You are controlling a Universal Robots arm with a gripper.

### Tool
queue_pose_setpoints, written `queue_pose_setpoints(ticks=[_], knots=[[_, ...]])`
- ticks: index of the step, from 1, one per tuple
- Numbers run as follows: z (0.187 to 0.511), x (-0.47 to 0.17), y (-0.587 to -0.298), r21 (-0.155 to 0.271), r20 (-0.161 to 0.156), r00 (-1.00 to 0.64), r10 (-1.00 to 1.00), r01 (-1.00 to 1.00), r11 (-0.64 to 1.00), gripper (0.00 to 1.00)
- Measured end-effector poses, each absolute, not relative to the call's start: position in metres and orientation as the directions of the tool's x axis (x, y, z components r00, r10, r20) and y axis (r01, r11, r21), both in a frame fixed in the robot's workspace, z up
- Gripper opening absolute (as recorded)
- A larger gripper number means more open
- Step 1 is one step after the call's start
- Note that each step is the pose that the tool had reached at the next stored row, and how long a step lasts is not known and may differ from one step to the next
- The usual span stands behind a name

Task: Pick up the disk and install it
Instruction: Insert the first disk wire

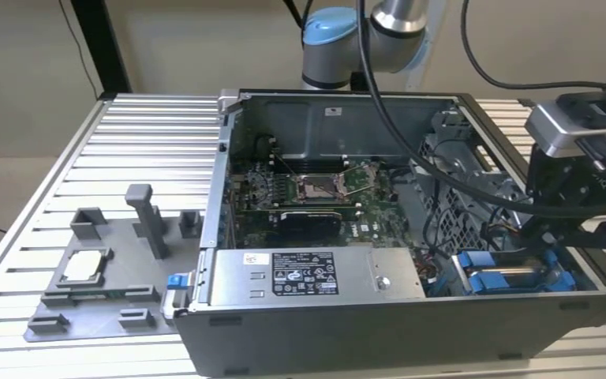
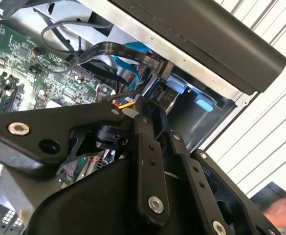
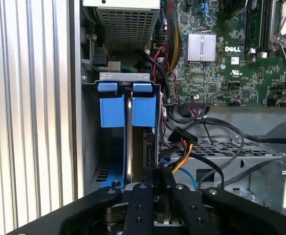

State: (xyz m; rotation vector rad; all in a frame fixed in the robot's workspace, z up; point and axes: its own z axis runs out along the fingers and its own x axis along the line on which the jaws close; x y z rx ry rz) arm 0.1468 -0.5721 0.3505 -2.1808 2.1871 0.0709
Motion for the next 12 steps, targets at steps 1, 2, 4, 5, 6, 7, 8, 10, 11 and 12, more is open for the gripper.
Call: queue_pose_setpoints(ticks=[1,2,4,5,6,7,8,10,11,12], knots=[[0.3500,0.1479,-0.5722,0.002,-0.069,-0.003,-0.998,-1.000,0.003,0.00],[0.3495,0.1488,-0.5723,0.009,-0.069,-0.004,-0.998,-1.000,0.003,0.00],[0.3483,0.1505,-0.5723,0.021,-0.069,-0.004,-0.998,-1.000,0.003,0.00],[0.3478,0.1513,-0.5723,0.025,-0.069,-0.005,-0.998,-1.000,0.003,0.00],[0.3476,0.1519,-0.5723,0.026,-0.069,-0.005,-0.998,-1.000,0.003,0.00],[0.3477,0.1521,-0.5723,0.026,-0.069,-0.005,-0.998,-1.000,0.003,0.00],[0.3476,0.1522,-0.5723,0.026,-0.069,-0.005,-0.998,-1.000,0.003,0.00],[0.3473,0.1525,-0.5725,0.026,-0.069,-0.005,-0.998,-1.000,0.003,0.00],[0.3471,0.1527,-0.5727,0.026,-0.069,-0.005,-0.998,-1.000,0.003,0.00],[0.3469,0.1531,-0.5730,0.026,-0.069,-0.005,-0.998,-1.000,0.003,0.00]])
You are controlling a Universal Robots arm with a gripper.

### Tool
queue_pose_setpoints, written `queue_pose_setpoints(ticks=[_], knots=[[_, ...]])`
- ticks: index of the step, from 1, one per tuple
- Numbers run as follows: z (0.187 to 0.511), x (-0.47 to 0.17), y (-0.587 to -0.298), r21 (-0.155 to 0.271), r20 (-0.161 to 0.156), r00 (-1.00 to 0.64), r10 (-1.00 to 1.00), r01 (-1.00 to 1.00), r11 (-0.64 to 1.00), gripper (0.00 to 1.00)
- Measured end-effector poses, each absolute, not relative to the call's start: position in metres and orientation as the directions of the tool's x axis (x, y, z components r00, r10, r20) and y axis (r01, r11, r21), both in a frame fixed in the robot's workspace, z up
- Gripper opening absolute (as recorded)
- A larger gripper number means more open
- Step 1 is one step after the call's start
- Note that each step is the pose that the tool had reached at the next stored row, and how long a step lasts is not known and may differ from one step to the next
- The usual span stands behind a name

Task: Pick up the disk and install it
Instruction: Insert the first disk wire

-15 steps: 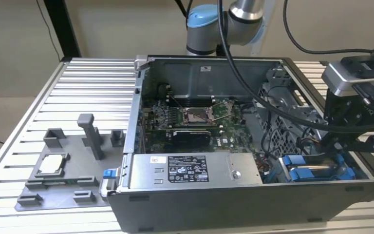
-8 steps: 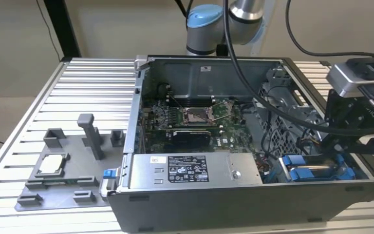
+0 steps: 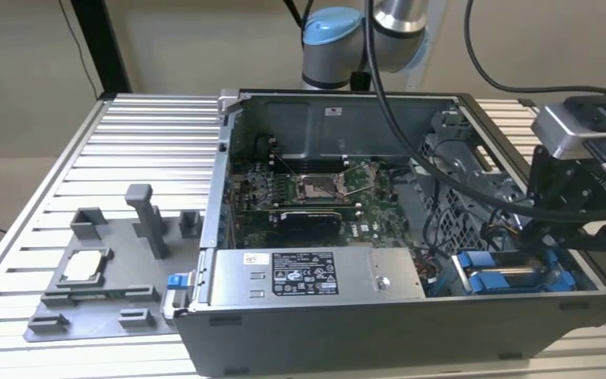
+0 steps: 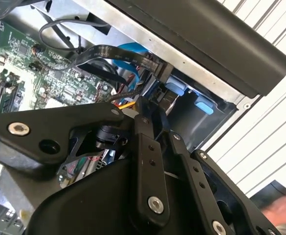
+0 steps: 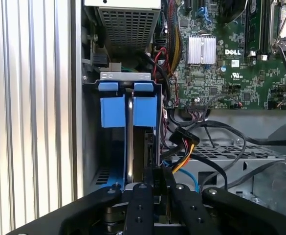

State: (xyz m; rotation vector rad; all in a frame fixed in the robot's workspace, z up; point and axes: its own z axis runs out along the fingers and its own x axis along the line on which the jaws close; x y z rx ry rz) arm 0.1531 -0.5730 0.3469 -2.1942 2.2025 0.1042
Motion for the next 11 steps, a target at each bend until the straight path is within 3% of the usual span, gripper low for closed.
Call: queue_pose_setpoints(ticks=[11], knots=[[0.3430,0.1544,-0.5734,0.032,-0.069,-0.005,-0.998,-0.999,0.003,0.00]])
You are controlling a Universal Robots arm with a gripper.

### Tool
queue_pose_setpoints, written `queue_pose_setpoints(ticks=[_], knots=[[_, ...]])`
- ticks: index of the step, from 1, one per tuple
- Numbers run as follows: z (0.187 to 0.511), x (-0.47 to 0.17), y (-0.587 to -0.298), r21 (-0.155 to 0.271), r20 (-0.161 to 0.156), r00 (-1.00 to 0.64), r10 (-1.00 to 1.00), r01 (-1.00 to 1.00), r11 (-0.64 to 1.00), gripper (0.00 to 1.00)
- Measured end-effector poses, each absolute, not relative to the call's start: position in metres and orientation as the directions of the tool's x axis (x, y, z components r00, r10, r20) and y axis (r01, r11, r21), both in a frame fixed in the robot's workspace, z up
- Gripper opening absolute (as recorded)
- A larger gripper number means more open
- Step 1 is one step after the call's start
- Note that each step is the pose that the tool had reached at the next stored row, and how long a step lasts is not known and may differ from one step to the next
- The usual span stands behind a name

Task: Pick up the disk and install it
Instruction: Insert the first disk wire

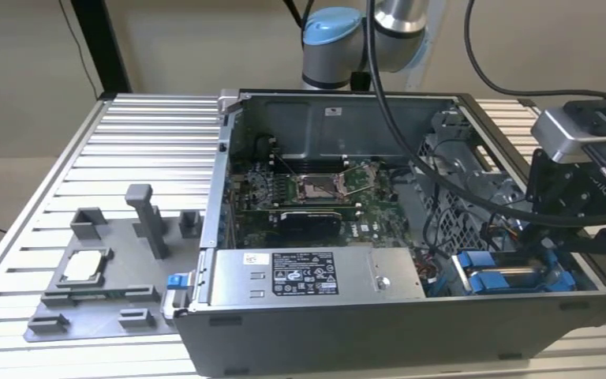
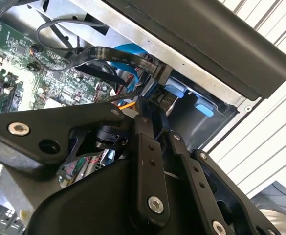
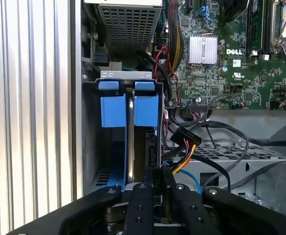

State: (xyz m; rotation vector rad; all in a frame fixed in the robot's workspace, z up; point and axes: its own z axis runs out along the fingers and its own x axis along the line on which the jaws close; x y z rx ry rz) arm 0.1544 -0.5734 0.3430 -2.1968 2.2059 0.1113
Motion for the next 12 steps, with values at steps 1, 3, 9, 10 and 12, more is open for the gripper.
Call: queue_pose_setpoints(ticks=[1,3,9,10,12], knots=[[0.3429,0.1545,-0.5734,0.032,-0.069,-0.005,-0.998,-0.999,0.003,0.00],[0.3428,0.1548,-0.5734,0.032,-0.069,-0.005,-0.998,-0.999,0.003,0.00],[0.3424,0.1554,-0.5736,0.032,-0.069,-0.005,-0.998,-0.999,0.003,0.00],[0.3422,0.1554,-0.5735,0.032,-0.069,-0.006,-0.998,-0.999,0.003,0.00],[0.3418,0.1555,-0.5735,0.032,-0.069,-0.007,-0.998,-0.999,0.004,0.00]])
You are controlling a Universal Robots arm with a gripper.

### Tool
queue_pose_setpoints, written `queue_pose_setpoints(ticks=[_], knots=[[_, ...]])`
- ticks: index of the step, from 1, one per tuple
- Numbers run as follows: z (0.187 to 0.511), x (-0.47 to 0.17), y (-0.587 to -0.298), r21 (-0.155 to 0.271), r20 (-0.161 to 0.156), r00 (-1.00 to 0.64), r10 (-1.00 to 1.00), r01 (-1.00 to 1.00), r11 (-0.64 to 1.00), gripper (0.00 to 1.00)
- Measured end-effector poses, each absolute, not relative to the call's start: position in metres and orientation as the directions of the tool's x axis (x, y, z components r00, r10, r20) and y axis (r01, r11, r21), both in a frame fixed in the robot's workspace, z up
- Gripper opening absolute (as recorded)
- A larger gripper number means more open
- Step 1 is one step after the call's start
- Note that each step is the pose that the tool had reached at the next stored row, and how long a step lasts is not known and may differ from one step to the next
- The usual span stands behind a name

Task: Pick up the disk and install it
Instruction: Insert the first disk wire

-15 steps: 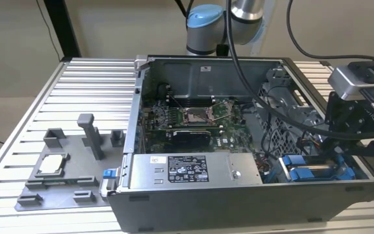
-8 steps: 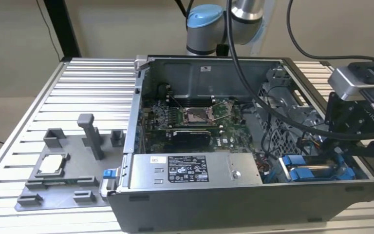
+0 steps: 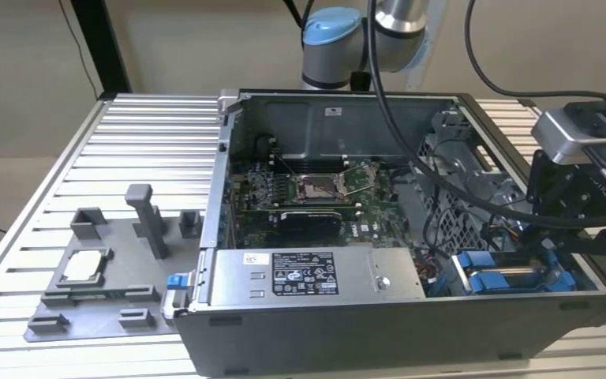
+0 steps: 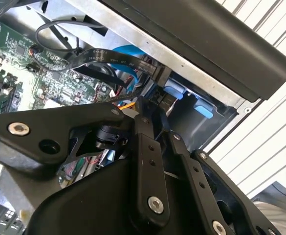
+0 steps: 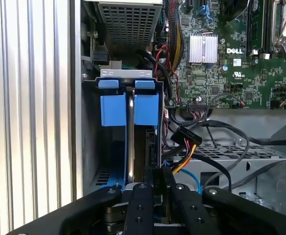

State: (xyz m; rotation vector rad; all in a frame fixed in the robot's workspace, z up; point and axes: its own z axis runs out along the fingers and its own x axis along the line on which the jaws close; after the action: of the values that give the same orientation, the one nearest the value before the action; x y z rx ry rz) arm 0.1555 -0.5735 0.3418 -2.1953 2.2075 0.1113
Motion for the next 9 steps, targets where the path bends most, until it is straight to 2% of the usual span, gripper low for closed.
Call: queue_pose_setpoints(ticks=[9], knots=[[0.3409,0.1555,-0.5735,0.032,-0.069,-0.061,-0.996,-0.998,0.059,0.00]])
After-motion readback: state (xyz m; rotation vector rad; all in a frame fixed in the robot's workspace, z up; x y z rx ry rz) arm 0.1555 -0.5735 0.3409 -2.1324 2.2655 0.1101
